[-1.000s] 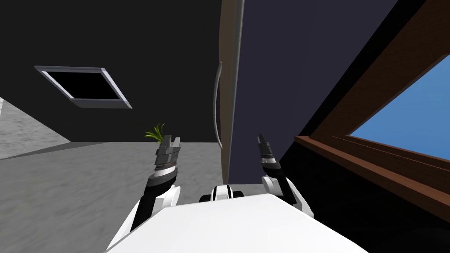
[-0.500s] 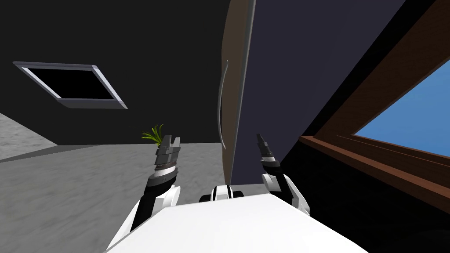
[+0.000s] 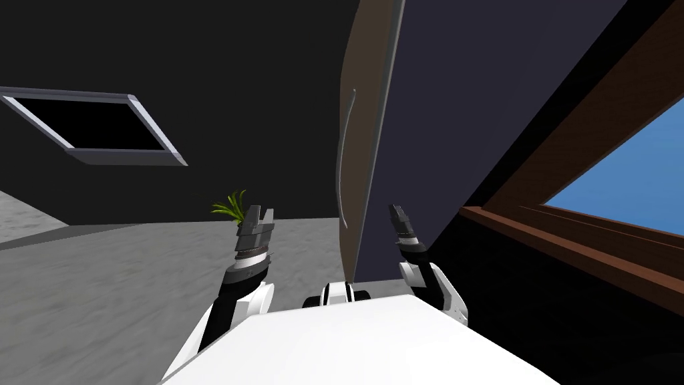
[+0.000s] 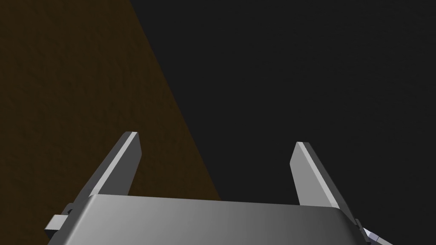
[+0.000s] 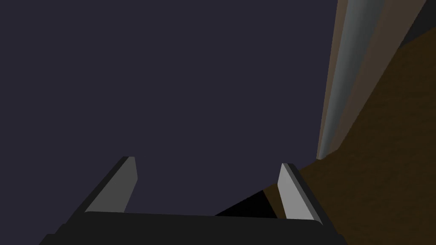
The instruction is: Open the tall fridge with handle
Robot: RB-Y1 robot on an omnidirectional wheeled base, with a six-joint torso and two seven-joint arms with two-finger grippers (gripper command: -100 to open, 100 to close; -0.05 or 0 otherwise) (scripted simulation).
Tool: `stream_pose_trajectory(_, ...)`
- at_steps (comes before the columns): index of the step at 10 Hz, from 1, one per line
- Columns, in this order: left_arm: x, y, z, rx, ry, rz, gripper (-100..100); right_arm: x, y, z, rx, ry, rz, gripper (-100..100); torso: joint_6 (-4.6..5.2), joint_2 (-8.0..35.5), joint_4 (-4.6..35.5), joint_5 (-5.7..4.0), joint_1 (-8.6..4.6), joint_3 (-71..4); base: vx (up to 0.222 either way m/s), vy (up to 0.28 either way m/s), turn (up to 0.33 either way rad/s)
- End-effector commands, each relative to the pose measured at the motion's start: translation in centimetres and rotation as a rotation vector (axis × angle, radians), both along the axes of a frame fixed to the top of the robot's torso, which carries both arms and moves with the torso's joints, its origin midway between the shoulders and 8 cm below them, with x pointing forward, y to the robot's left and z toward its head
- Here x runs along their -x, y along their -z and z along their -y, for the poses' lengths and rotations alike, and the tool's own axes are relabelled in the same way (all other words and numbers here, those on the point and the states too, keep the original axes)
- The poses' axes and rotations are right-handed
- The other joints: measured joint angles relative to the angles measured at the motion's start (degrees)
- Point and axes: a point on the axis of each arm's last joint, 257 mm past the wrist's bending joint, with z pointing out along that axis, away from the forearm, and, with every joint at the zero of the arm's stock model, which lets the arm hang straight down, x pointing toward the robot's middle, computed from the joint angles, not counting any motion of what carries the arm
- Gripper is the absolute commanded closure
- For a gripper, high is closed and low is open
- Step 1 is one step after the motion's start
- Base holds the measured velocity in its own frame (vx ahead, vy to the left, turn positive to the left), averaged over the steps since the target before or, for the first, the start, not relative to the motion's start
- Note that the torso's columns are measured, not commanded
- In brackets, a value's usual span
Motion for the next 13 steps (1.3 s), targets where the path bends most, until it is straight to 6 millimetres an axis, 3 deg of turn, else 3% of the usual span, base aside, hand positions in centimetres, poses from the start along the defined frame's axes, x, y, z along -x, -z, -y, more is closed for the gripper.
stream_pose_trajectory(1, 0.0, 0.0, 0.0, 0.0, 0.0, 0.0, 0, -0.6, 0.3, 0.7, 0.103, 0.073, 0.014, -100, -0.02, -0.02, -0.01, 0.04, 0.07, -0.02, 0.035, 0.123, -0.076)
stream_pose_trajectory(13, 0.0, 0.0, 0.0, 0.0, 0.0, 0.0, 0, -2.1, 2.0, 3.1, 0.456, 0.345, 0.042, -100, -0.54, -0.52, -0.2, 0.18, 0.5, -0.36, 0.023, 0.086, -0.04)
